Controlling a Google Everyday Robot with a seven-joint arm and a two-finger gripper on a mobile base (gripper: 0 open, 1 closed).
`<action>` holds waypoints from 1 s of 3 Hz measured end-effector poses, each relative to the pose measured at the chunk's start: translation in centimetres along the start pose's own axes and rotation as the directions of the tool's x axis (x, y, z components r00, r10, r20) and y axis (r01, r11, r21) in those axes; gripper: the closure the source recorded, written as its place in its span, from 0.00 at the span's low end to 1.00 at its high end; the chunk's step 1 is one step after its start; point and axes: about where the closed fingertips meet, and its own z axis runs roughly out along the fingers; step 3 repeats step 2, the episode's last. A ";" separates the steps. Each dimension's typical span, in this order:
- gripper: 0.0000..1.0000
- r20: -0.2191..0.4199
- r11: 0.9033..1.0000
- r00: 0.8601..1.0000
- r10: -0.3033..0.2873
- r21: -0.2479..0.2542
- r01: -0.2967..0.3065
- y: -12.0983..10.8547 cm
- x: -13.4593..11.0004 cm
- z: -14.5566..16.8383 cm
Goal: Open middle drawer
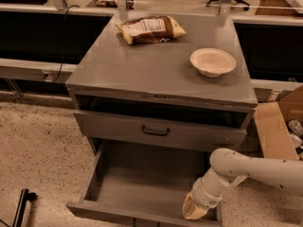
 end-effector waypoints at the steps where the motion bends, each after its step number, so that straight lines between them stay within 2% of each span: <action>1: 1.00 0.039 0.999 0.999 -0.012 0.052 0.010 -1.5 -0.1 -3.5; 2: 1.00 0.072 0.992 0.997 -0.029 0.123 0.020 -2.9 -0.4 -7.3; 3: 1.00 0.072 0.992 0.997 -0.029 0.123 0.020 -2.9 -0.4 -7.3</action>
Offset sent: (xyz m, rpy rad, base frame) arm 0.0845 -0.0479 0.1063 0.1331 -0.2049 -0.1101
